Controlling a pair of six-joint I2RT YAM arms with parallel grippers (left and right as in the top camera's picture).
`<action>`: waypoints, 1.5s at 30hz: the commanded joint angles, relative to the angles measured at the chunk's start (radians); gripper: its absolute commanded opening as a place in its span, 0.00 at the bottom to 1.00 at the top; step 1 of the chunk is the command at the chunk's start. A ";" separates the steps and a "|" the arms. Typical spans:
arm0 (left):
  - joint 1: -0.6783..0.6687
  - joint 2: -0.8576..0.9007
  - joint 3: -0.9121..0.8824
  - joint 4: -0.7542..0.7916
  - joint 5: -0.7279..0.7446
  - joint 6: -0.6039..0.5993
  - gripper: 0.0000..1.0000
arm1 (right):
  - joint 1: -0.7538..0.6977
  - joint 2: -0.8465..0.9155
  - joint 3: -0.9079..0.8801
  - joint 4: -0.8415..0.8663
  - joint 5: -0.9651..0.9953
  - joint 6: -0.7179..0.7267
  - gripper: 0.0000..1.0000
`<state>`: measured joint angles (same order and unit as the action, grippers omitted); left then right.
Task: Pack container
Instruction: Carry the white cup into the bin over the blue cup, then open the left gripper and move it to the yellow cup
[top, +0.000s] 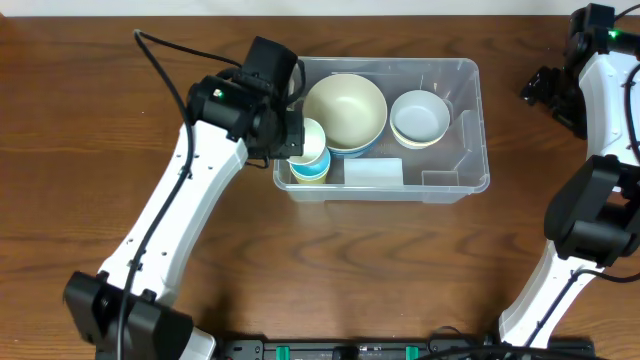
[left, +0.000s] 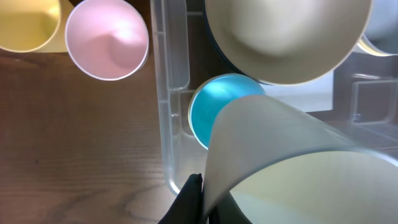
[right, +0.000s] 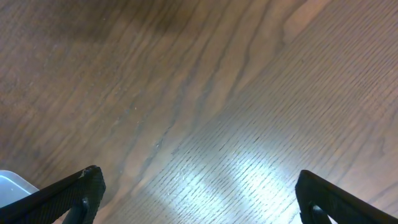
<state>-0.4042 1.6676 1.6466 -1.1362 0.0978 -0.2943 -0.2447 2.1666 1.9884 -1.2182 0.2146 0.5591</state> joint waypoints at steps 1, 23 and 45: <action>-0.002 0.050 -0.007 0.008 -0.008 0.018 0.06 | -0.010 0.011 0.004 -0.001 0.014 0.013 0.99; 0.007 0.081 0.003 0.030 -0.015 0.024 0.67 | -0.010 0.011 0.004 -0.001 0.014 0.013 0.99; 0.382 0.146 0.164 0.084 -0.060 -0.063 0.94 | -0.010 0.011 0.004 -0.001 0.014 0.013 0.99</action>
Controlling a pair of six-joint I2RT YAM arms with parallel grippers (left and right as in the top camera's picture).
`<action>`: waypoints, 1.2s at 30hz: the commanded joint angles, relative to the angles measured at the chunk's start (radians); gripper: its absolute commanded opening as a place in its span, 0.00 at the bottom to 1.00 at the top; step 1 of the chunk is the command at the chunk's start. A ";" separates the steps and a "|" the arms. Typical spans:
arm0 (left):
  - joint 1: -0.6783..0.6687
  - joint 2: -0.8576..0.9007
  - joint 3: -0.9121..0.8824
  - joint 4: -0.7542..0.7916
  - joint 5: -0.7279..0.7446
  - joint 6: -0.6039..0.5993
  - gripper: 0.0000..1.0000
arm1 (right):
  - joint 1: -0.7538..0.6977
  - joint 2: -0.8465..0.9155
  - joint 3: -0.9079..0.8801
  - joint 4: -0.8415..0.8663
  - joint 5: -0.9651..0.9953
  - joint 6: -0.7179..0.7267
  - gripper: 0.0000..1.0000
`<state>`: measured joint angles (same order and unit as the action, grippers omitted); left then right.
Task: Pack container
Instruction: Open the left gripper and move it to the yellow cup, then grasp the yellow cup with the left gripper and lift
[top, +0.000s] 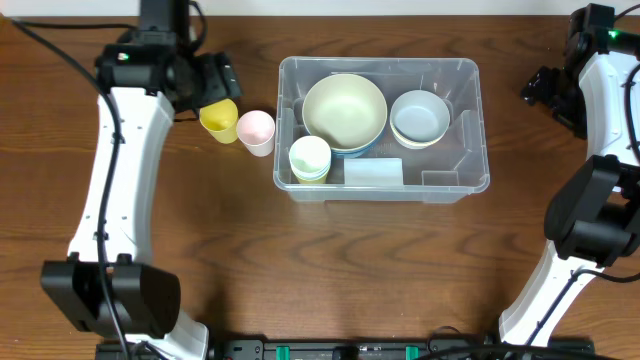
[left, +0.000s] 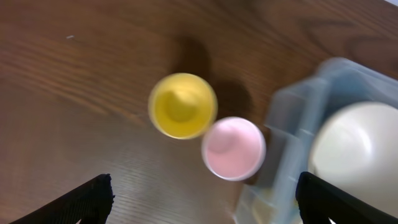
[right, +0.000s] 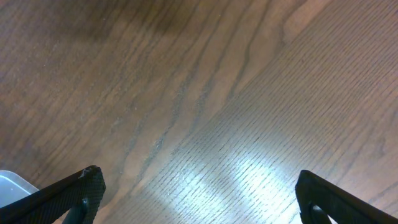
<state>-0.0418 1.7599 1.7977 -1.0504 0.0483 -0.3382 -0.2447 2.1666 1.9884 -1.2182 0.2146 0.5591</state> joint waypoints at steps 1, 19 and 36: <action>0.025 0.070 0.013 -0.002 -0.010 -0.019 0.94 | -0.011 0.011 0.004 -0.001 0.014 0.013 0.99; 0.068 0.346 0.009 -0.003 -0.011 -0.068 0.94 | -0.011 0.011 0.004 -0.001 0.014 0.013 0.99; 0.083 0.396 -0.040 0.024 -0.011 -0.075 0.82 | -0.011 0.011 0.004 -0.001 0.014 0.013 0.99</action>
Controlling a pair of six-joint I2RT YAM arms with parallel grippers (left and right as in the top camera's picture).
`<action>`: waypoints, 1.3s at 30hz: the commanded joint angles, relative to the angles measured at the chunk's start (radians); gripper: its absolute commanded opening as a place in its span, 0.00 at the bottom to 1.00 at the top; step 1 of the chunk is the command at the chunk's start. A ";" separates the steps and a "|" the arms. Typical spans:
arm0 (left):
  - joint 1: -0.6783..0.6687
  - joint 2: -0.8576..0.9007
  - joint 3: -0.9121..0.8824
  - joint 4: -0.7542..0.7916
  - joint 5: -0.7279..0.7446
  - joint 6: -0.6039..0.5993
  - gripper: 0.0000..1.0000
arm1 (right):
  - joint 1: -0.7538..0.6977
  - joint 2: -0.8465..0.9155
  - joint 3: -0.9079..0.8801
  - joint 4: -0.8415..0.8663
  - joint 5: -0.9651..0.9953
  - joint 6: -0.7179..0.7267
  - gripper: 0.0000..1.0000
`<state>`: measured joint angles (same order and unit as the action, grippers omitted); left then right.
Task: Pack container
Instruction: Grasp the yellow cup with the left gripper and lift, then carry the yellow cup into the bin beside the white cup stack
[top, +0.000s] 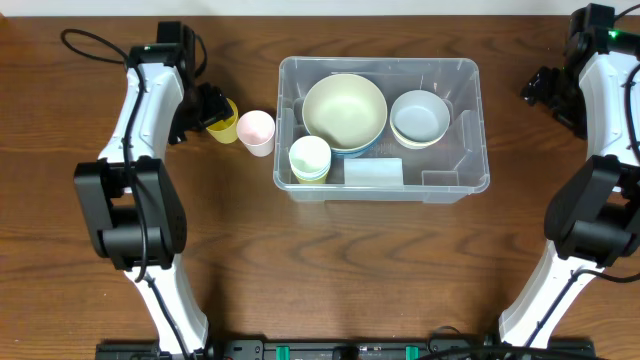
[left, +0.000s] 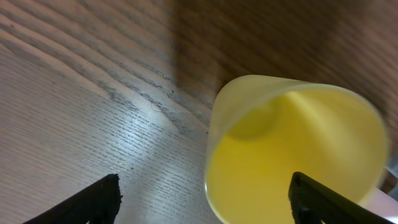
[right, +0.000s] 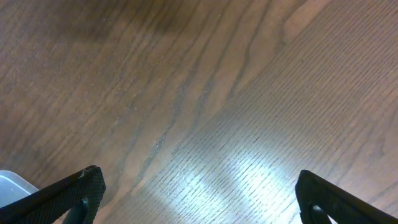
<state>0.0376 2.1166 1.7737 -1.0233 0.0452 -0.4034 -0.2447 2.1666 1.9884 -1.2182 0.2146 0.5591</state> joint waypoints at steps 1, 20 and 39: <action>0.003 0.044 -0.016 -0.003 -0.008 -0.010 0.79 | -0.011 0.011 0.004 -0.001 0.014 0.012 0.99; 0.034 -0.057 0.013 0.008 -0.008 -0.010 0.06 | -0.011 0.011 0.004 -0.001 0.014 0.013 0.99; -0.294 -0.570 0.013 -0.037 0.000 0.178 0.06 | -0.011 0.011 0.004 -0.001 0.014 0.013 0.99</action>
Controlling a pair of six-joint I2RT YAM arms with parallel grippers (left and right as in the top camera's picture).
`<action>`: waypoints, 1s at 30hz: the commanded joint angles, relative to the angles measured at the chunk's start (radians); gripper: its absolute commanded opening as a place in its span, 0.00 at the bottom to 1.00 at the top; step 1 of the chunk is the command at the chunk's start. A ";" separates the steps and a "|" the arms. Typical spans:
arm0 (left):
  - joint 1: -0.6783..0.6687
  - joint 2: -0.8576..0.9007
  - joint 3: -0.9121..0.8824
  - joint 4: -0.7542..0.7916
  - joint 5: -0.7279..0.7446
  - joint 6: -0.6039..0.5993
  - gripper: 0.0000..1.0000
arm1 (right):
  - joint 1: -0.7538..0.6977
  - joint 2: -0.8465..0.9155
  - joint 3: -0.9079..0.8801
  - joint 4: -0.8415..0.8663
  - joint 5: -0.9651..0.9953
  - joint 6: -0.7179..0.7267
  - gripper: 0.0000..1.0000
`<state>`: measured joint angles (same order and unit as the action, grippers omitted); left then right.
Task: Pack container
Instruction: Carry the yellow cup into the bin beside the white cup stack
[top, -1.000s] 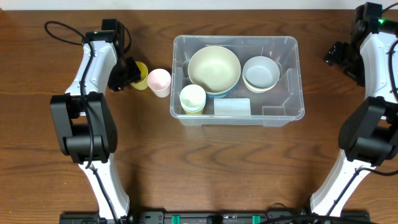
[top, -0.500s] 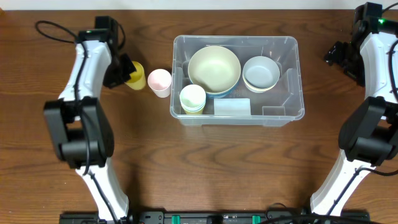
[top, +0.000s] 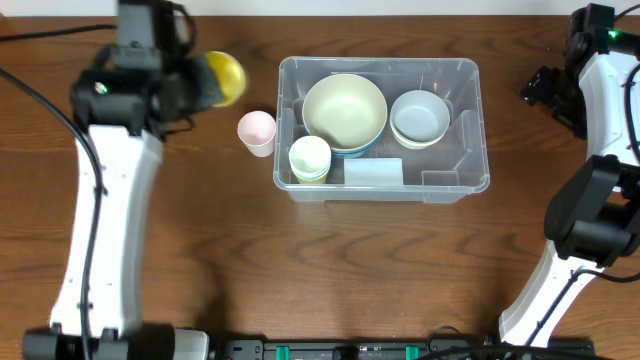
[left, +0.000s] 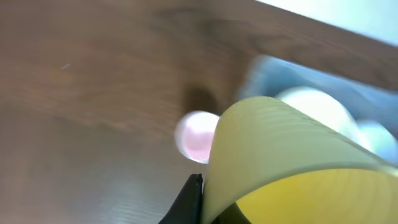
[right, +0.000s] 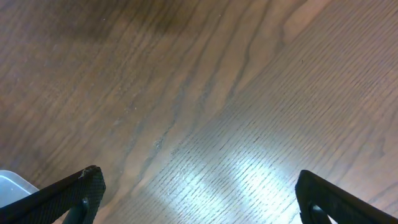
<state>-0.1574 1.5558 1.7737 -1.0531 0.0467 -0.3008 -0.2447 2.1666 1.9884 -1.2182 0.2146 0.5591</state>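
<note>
My left gripper (top: 200, 85) is shut on a yellow cup (top: 225, 77) and holds it in the air, left of the clear plastic container (top: 470, 135). In the left wrist view the yellow cup (left: 292, 168) fills the lower right, one black finger (left: 191, 202) against its wall. A pink cup (top: 256, 130) stands on the table beside the container's left wall, and shows as the pink cup (left: 198, 135) below the held one. Inside the container sit a large cream bowl (top: 345, 112), a small white bowl (top: 419, 117) and stacked cups (top: 310, 158). My right gripper (right: 199, 193) is open over bare wood.
A flat pale lid or box (top: 374, 172) lies in the container's front part. The right arm (top: 590, 80) hangs at the table's far right edge, well away from the container. Brown wooden table (top: 330, 270) stretches in front of the container.
My left gripper was open around the yellow cup standing on the table. Now it is shut on that cup and holds it raised, nearer the container. The right arm has not moved.
My left gripper held a pale green cup over the blue cup in the container's front left. Then that cup sat stacked there and the gripper hung open near the yellow and pink cups. It then framed the yellow cup, and now holds it lifted.
</note>
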 joint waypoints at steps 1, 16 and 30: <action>-0.133 -0.009 0.013 -0.007 -0.001 0.085 0.06 | -0.011 0.011 0.004 -0.001 0.014 0.013 0.99; -0.437 0.203 0.013 0.005 -0.002 0.098 0.06 | -0.011 0.011 0.004 -0.001 0.014 0.013 0.99; -0.466 0.366 0.013 0.042 -0.002 0.106 0.06 | -0.011 0.011 0.004 -0.001 0.014 0.013 0.99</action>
<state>-0.6231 1.8801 1.7737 -1.0126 0.0521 -0.2081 -0.2447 2.1666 1.9884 -1.2182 0.2146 0.5591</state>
